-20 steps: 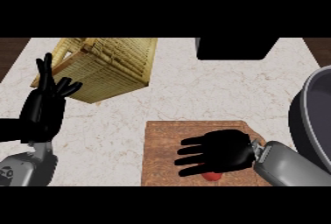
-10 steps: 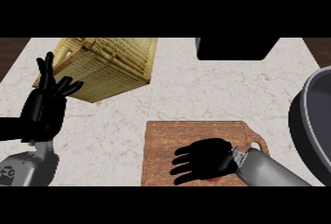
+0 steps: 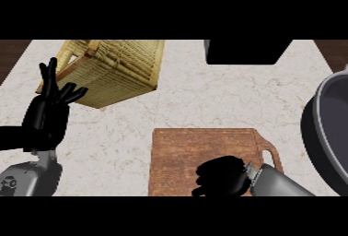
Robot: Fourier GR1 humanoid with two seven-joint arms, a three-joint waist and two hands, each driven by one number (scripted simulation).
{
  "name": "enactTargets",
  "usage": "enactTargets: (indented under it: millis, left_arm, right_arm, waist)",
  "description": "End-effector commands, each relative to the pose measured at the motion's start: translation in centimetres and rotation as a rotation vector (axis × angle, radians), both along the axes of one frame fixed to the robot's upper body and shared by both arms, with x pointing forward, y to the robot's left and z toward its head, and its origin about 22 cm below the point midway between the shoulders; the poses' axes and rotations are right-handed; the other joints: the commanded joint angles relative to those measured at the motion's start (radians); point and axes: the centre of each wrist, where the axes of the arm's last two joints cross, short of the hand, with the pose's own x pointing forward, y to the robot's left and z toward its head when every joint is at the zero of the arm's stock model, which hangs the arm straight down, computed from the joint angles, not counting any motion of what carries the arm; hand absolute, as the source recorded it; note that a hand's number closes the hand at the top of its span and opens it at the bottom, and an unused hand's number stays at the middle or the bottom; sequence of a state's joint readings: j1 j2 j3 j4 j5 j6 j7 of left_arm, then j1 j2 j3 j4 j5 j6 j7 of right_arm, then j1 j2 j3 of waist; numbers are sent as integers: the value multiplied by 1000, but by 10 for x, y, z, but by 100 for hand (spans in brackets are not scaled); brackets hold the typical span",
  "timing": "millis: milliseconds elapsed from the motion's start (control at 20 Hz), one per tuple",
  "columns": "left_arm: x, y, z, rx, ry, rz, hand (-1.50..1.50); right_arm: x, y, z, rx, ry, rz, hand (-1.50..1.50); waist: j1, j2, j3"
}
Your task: Pick the bell pepper from the cutting board and place it in the pot
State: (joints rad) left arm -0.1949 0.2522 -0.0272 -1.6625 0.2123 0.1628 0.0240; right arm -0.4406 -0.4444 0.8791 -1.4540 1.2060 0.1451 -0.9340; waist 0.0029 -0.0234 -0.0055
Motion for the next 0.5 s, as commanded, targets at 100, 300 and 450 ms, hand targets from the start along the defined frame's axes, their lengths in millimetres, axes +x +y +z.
enactTargets:
  millis: [100,300,450]
  left_arm:
    - [12,4,-15,17,38,77,0]
    - [9,15,-11,12,54,80,0]
    - [-3,11,-15,28,62,91,0]
  right_arm:
    - [-8,15,4,74,38,13,150]
    - [-10,-12,32,199,-66,-42,150]
    - [-20,-7,14,276,-6,-419,150]
  waist:
    - [-6,24,5]
    - [-13,23,5]
    - [-49,16,5]
